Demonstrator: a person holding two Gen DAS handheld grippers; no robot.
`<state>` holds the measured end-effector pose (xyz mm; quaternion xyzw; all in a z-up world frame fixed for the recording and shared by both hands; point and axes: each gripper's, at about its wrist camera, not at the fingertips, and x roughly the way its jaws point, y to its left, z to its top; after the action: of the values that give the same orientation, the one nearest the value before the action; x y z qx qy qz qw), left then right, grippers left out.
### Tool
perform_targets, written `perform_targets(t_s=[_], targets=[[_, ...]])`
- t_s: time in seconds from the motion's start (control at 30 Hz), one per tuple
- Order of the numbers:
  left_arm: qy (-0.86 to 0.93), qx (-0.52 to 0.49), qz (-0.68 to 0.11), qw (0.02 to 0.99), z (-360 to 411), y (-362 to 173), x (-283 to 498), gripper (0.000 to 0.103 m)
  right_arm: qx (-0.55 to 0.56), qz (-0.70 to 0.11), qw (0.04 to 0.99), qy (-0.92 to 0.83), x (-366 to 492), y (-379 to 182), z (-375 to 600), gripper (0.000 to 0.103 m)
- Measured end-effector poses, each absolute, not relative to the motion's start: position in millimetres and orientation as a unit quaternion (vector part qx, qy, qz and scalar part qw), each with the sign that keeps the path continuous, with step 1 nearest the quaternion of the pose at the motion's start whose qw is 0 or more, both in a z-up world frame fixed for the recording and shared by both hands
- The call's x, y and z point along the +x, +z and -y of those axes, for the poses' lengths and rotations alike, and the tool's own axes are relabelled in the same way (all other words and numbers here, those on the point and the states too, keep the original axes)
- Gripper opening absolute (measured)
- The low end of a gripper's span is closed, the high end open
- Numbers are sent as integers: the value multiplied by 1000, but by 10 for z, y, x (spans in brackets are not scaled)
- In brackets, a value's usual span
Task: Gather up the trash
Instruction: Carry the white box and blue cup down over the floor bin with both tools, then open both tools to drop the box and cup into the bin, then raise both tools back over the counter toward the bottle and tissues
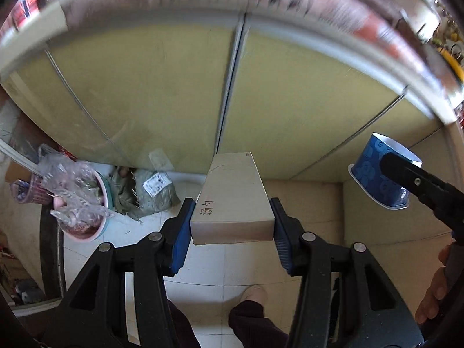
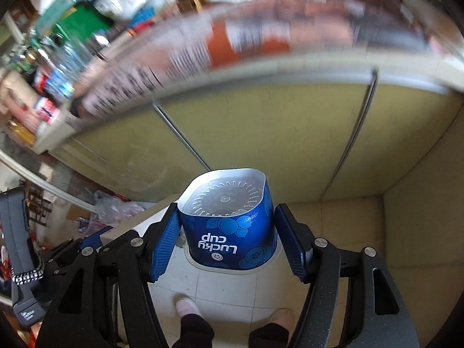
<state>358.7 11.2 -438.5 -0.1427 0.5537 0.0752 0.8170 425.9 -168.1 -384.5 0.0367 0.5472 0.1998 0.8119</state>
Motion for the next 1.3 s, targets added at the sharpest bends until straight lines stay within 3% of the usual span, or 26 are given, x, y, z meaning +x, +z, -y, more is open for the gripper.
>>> perform_targets(t_s=[0.37,0.57,0.83,0.93,1.0,1.17,1.3], targets=[[56,-138,-593,791,-588,-6032,3681,50,42,-597,784,167,4358,-5623,1152,62],[52,-151,-605,780,-712,-6574,3744,50,53,-618,762,186,4390,-6074,1000,63],[22,-178,-617,766,-559,-6846,3917,50,28,-621,764,174,4416,-6087,1126,66],[19,-181,-639,748,-452,-6964,4006,62,27,-619,766,172,4435,-6075,1173,66],[16,-186,-645,741,-411,-6990,4008,62,23,-615,770,168,4430,-5999,1217,66],[21,-171,-642,747,-378,-6724,3956,62,30,-606,777,167,4411,-5734,1241,66],[27,-157,-625,764,-405,-6223,3904,62,28,-594,787,168,4386,-5376,1275,66]])
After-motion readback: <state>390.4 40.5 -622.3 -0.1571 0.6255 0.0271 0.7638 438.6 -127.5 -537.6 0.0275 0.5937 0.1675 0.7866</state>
